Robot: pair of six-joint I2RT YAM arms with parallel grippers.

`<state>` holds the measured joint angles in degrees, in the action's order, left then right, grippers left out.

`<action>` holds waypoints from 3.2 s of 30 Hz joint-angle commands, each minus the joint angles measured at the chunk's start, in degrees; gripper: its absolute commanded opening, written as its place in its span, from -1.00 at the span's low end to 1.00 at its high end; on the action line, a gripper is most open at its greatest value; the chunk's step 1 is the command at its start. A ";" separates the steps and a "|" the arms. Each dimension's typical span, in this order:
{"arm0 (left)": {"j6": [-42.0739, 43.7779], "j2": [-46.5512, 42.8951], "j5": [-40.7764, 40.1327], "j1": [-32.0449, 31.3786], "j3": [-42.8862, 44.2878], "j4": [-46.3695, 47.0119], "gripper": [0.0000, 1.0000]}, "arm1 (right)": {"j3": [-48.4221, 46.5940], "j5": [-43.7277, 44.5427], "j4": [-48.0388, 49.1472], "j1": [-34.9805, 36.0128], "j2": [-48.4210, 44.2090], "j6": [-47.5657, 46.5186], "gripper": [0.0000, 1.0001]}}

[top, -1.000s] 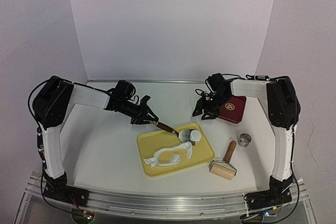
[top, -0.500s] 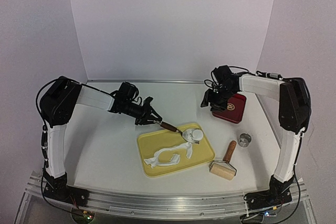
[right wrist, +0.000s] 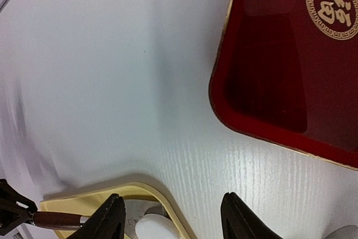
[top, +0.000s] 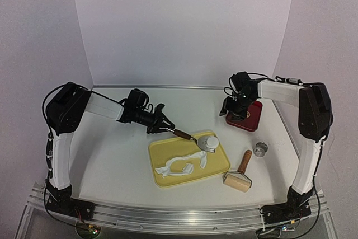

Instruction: Roll out the dumpling wrappers from the dough

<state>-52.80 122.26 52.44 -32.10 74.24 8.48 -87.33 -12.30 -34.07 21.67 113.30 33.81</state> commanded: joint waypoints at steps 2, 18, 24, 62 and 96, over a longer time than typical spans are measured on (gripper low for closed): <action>-1.28 -3.73 1.80 0.55 -0.63 6.91 -1.00 | -0.42 3.02 -2.20 -4.93 -2.84 -3.40 0.22; 2.31 -10.85 -2.70 1.95 0.59 0.58 -1.00 | -11.03 -6.45 -4.07 -9.28 11.98 -18.04 0.42; 1.99 -10.84 -3.52 2.03 1.66 0.22 -1.00 | -12.28 -10.74 -4.16 -9.30 14.54 -21.14 0.51; 3.37 1.27 -9.49 -2.27 18.60 1.50 -1.00 | 8.97 -10.59 -4.77 -6.66 -16.91 -11.12 0.50; 11.27 -9.85 -37.30 -1.45 22.38 -14.52 -1.00 | 13.14 6.09 -2.69 -6.68 -25.36 -2.93 0.56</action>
<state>-32.37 122.35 14.58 -39.70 105.38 -12.53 -75.80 -8.61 -38.33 15.14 88.23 27.81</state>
